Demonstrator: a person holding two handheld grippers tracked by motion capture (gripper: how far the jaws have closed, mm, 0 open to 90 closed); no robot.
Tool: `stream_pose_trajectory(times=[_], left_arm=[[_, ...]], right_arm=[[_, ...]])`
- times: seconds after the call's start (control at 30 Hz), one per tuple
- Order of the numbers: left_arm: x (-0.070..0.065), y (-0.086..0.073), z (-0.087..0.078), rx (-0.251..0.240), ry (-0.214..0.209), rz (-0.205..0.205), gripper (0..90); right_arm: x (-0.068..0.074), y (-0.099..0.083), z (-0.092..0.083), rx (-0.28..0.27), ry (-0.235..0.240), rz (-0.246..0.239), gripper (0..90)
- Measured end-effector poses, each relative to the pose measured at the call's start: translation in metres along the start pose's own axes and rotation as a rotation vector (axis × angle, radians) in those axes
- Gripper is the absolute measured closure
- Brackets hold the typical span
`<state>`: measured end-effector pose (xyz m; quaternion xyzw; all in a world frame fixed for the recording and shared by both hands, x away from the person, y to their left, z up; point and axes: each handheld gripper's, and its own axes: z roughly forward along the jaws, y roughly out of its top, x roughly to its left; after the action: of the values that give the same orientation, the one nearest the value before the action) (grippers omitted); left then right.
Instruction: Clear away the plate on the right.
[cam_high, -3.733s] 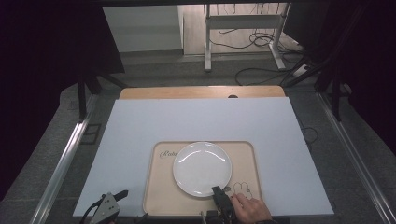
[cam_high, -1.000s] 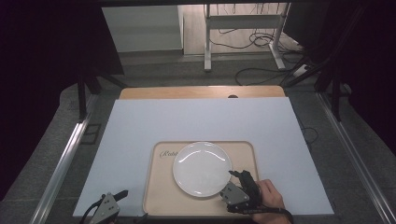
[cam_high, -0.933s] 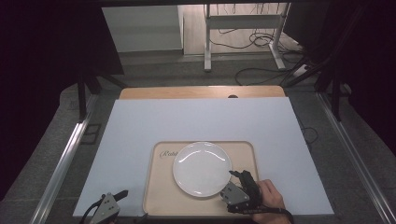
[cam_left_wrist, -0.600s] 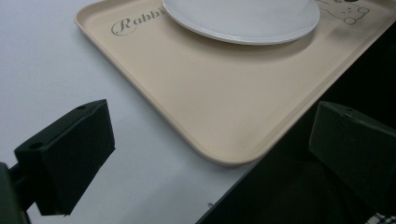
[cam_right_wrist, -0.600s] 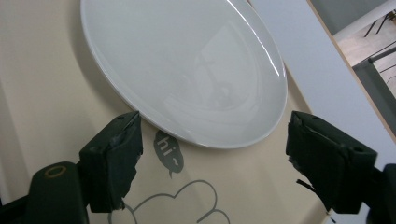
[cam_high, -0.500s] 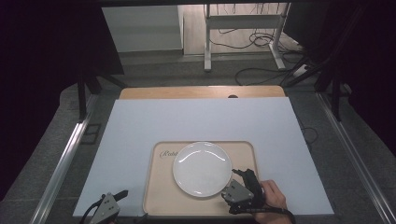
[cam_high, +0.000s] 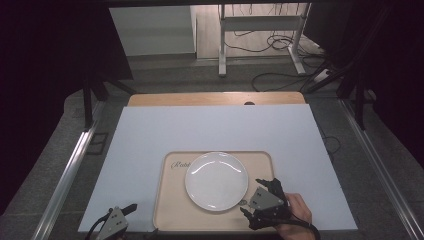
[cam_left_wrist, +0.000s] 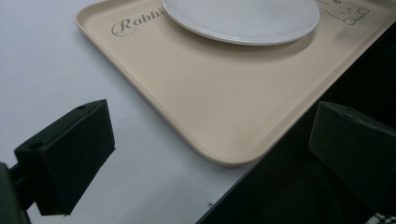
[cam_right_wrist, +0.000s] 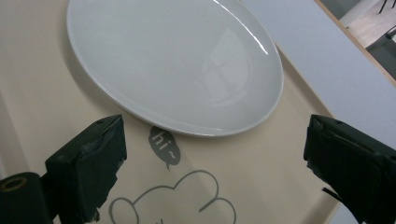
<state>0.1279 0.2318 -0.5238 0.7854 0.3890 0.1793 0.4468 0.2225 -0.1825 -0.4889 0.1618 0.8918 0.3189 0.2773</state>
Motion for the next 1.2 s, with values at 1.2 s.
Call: stream_pose_trajectory(times=[1.2], left_arm=[[0.000,0.000,0.000,-0.002,0.001,0.000,0.0]], right_arm=[[-0.026,-0.036,-0.027,-0.093,0.067,0.280,2.1]])
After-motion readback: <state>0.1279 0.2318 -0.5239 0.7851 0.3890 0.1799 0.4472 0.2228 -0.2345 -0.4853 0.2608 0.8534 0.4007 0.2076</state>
